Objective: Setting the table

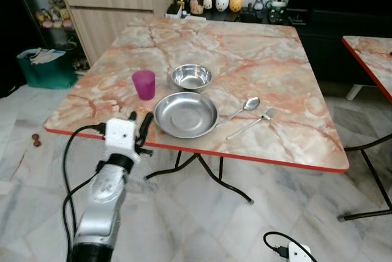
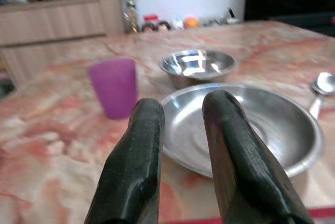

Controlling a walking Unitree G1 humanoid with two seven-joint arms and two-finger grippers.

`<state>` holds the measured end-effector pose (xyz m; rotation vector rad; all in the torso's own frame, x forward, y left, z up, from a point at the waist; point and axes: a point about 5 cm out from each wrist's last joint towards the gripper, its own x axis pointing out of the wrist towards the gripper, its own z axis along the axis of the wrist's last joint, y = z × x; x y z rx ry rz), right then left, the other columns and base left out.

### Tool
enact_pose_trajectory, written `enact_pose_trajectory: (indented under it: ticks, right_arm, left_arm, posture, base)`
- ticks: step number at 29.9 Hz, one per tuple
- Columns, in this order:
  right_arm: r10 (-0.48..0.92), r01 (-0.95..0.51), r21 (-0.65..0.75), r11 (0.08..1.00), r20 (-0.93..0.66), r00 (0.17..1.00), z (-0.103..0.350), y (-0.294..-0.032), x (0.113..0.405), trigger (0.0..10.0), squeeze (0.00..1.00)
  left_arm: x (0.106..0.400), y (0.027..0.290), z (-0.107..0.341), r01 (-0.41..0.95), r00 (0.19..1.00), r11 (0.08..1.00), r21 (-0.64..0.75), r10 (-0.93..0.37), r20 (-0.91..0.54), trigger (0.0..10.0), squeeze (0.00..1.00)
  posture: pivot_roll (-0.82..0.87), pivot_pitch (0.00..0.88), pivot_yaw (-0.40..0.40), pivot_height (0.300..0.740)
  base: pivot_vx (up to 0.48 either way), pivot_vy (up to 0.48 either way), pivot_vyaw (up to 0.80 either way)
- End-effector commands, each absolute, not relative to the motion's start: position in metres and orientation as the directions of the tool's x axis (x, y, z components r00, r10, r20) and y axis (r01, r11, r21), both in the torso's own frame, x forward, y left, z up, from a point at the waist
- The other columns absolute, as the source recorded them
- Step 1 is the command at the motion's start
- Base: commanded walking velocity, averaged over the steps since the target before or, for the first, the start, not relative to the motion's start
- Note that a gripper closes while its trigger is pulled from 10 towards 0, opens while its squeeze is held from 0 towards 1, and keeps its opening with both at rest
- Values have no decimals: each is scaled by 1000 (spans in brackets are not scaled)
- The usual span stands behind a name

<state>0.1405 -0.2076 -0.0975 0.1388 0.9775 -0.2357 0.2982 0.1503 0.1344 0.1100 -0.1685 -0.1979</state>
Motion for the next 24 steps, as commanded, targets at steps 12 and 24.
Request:
enact_pose_trajectory:
  ticks: [12, 24]
  right_arm:
    - [-155, 281, -1, 960, -836, 526, -98, -208, 139, 10000, 0]
    - [-137, 256, 4, 967, -835, 533, -98, -207, 139, 10000, 0]
  left_arm:
    - [299, 146, 134, 190, 974, 980, 63, -196, 114, 10000, 0]
    - [300, 145, 134, 193, 975, 980, 41, -197, 105, 10000, 0]
  posture:
    - [69, 0, -31, 740]
    - [68, 0, -27, 740]
  base:
    - [0, 0, -417]
    - [0, 0, -281]
